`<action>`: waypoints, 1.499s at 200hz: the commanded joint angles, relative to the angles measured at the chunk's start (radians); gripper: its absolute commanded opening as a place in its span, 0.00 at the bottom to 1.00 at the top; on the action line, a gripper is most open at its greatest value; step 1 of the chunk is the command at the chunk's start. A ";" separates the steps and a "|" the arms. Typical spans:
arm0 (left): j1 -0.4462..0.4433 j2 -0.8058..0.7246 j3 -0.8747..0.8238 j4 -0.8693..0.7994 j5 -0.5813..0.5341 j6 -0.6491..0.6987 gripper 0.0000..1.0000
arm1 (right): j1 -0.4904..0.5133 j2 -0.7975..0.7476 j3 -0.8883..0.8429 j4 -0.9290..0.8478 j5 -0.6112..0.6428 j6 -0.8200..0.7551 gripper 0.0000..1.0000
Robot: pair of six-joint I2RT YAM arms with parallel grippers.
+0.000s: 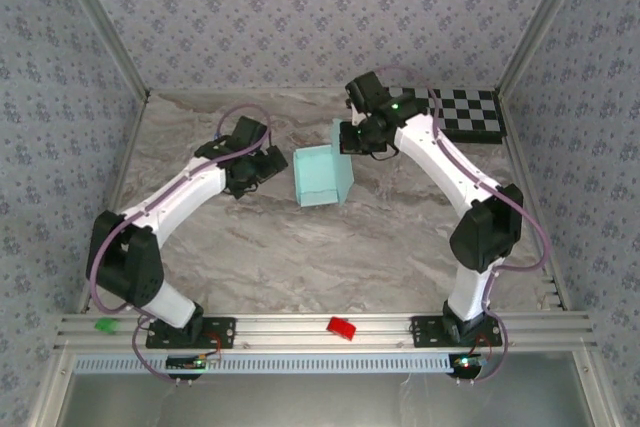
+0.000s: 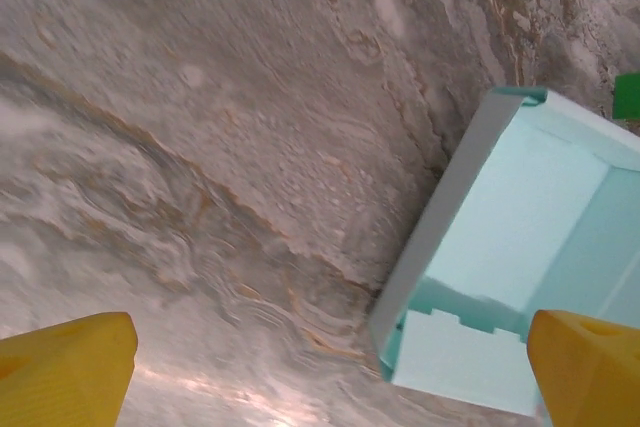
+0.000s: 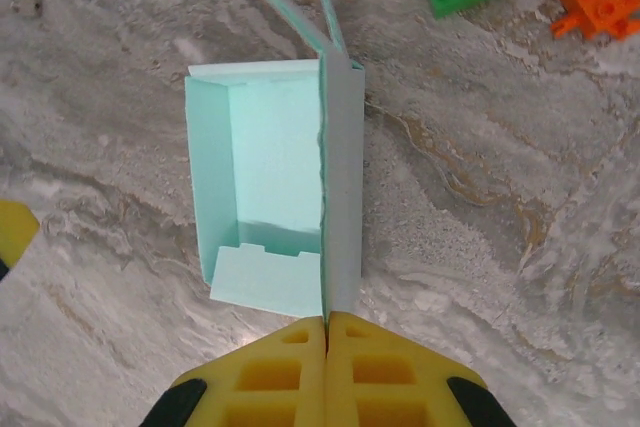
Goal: Fold the paper box
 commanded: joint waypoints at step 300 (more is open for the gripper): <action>0.177 -0.168 -0.242 0.181 0.216 0.454 0.99 | 0.228 0.194 0.251 -0.237 0.151 -1.275 0.03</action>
